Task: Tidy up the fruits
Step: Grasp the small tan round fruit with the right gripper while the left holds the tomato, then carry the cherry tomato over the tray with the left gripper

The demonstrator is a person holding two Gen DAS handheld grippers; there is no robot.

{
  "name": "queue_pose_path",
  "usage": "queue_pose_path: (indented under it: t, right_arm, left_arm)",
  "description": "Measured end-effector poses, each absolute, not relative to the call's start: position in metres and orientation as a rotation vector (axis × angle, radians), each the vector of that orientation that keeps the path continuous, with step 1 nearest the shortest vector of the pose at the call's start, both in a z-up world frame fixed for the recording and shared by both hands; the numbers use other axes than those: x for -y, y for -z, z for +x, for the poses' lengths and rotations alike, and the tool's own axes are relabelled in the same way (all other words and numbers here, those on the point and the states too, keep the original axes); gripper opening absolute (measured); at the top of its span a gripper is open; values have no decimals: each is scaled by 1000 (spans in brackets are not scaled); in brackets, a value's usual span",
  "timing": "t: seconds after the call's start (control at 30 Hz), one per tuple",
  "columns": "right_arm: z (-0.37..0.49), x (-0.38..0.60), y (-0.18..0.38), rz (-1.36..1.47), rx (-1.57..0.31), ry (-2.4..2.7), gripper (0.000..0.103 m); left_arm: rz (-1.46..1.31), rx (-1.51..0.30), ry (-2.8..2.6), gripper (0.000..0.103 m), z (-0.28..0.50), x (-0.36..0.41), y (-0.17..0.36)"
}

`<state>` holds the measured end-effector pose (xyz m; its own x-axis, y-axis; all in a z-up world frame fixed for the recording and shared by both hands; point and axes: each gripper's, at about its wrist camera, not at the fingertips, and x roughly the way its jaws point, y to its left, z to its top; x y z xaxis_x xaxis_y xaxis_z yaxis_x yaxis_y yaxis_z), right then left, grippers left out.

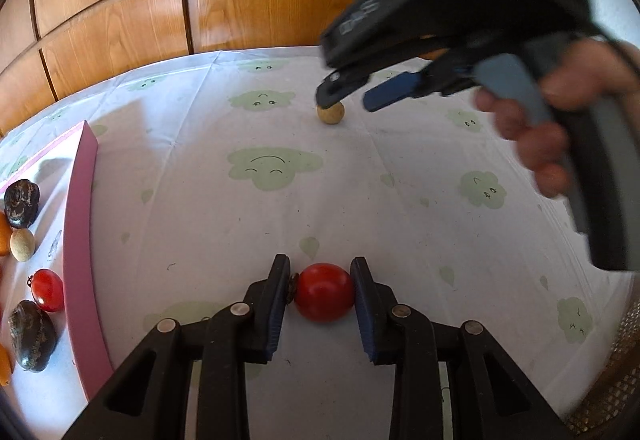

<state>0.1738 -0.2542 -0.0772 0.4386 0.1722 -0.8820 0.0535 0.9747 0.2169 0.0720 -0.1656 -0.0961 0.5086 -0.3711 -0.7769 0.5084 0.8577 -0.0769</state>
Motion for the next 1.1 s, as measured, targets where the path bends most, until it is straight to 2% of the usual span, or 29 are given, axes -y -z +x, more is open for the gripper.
queue_pose_path:
  t: [0.2, 0.23, 0.27, 0.3, 0.73, 1.1]
  right_arm:
    - [196, 245, 96, 179, -1148, -62, 41]
    - [198, 245, 97, 169, -1150, -55, 35]
    - [198, 244, 97, 149, -1140, -47, 25]
    - [198, 244, 97, 137, -1135, -47, 24]
    - [114, 262, 91, 64, -1214, -88, 24]
    - [89, 274, 98, 98, -1179, -77, 24]
  left_arm:
    - [158, -889, 539, 32, 70, 163, 96]
    - [156, -889, 539, 32, 70, 163, 97]
    - [157, -887, 539, 32, 69, 163, 96]
    - [159, -887, 540, 32, 69, 163, 96]
    - [176, -911, 523, 30, 74, 168, 92]
    - [152, -782, 476, 30, 51, 137, 33]
